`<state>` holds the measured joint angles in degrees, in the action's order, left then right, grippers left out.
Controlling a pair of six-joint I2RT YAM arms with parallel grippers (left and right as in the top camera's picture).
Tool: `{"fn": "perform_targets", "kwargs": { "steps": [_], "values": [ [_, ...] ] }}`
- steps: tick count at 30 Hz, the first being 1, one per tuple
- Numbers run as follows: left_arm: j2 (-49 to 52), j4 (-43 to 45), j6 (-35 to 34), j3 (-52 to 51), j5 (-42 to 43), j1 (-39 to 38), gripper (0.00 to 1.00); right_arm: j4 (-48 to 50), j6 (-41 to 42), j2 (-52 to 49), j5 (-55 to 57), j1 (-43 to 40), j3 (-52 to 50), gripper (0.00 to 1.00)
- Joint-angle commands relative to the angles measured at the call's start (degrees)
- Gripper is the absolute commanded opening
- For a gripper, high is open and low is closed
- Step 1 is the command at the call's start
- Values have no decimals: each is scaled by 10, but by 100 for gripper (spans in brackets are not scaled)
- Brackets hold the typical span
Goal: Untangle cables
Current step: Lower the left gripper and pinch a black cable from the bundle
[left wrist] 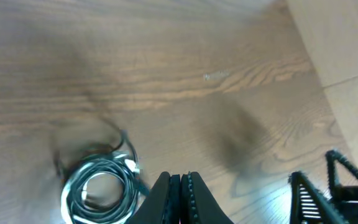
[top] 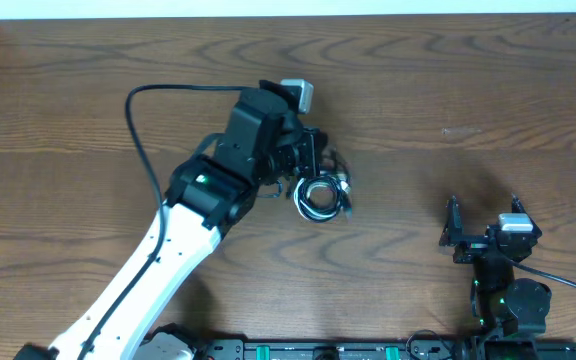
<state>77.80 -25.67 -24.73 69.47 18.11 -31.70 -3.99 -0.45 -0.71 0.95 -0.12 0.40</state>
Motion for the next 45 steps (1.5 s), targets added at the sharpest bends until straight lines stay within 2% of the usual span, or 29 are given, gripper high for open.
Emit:
{"fn": "perform_targets", "kwargs": {
  "steps": [1, 8, 15, 19, 22, 26, 29, 33, 36, 38, 41, 45],
  "values": [
    [43, -1, -17, 2, 7, -19, 7, -2, 6, 3, 4, 3, -1, 99],
    [73, 16, -24, 2, -3, -44, 8, -2, 6, 3, 4, 3, -1, 99],
    [90, -66, -24, -3, -101, -45, 17, -2, 6, 3, 4, 3, -1, 99],
    [135, -85, -24, -12, -111, -47, 44, -2, 6, 3, 4, 3, -1, 99],
    [182, -93, -24, -12, -104, -49, 48, -2, 6, 3, 4, 3, -1, 99],
    [242, -80, -19, -12, -45, -56, 56, -2, 6, 3, 4, 3, -1, 99],
    [278, -75, -17, -12, -44, -62, 57, -2, 6, 3, 4, 3, -1, 99],
    [287, -76, 20, -12, -41, -64, 57, -2, 6, 3, 4, 3, -1, 99],
    [287, -77, 24, -12, -42, -65, 57, -2, 6, 3, 4, 3, -1, 99],
    [289, -75, 64, -12, -44, -65, 57, -2, 6, 3, 4, 3, -1, 99],
    [294, -75, 96, -12, -78, -65, 57, -2, 6, 3, 4, 3, -1, 99],
    [294, -63, 97, -12, -134, -65, 57, -2, 6, 3, 4, 3, -1, 99]
  ]
}}
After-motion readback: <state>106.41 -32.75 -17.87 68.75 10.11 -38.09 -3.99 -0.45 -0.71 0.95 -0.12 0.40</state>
